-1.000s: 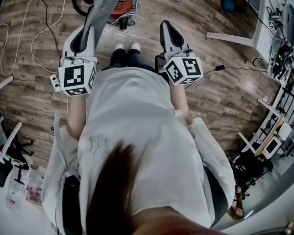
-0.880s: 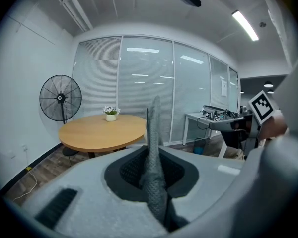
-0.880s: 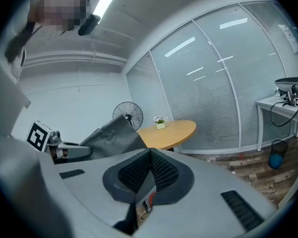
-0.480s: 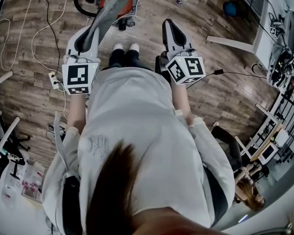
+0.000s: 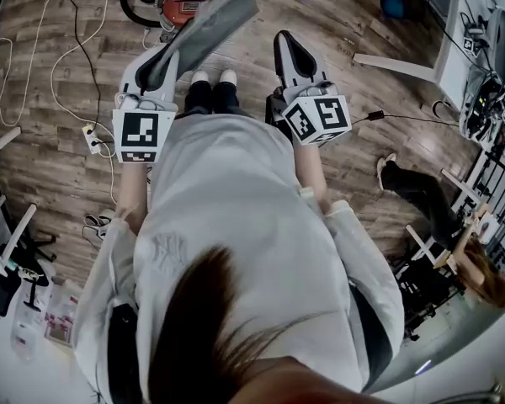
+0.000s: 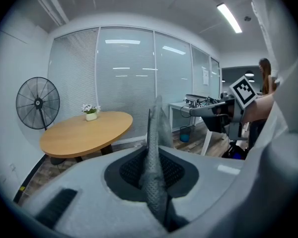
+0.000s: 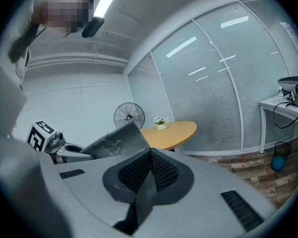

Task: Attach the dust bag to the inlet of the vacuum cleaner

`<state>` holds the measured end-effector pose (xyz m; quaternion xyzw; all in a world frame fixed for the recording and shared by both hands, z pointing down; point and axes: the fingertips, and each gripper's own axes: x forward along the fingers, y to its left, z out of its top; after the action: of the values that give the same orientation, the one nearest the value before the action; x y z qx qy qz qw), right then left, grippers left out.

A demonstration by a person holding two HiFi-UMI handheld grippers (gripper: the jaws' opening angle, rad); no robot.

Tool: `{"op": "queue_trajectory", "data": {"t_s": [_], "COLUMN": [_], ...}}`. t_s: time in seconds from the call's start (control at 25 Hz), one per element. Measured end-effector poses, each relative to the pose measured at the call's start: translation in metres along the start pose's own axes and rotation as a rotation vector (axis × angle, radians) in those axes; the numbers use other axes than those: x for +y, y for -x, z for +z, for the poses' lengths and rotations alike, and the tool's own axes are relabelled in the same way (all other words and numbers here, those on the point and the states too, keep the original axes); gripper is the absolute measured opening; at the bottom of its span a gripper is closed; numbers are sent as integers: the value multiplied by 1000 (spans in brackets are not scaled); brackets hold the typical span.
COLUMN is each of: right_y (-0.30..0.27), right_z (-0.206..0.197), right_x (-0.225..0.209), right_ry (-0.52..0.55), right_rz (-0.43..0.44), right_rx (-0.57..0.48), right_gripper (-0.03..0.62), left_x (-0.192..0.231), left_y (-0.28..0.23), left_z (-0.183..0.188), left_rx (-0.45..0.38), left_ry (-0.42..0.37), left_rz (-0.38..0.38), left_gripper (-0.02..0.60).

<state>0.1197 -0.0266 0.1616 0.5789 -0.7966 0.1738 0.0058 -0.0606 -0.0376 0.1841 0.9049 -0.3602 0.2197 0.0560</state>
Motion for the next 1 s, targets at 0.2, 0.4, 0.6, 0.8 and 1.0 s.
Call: {"op": "queue_trajectory", "data": {"t_s": [0.2,0.4,0.6,0.8,1.0], "right_y": [4,6,6,3,-3], "right_z": [2,3,-1,-30,-63], "right_x": [-1,4,7,16,33], "right_ry": [33,99,188,367,512], "right_rz": [21,82,133,205,298], "right_rx": [-13,9,62,218,342], "right_gripper": [2,5,54,129,177], "left_x": [-22,-40,-50,-65,-70], "left_y": [-12,-21,-28,-36,-43], "left_z": [-6,-21,-29,-42,-62], "left_rx": [47,104,142,186,238], "left_ry": [-119,-164,-190,-258,-316], "left_rz": [-67,-129,-166,-214,-248], "left_gripper": [38,38,38,38,38]}}
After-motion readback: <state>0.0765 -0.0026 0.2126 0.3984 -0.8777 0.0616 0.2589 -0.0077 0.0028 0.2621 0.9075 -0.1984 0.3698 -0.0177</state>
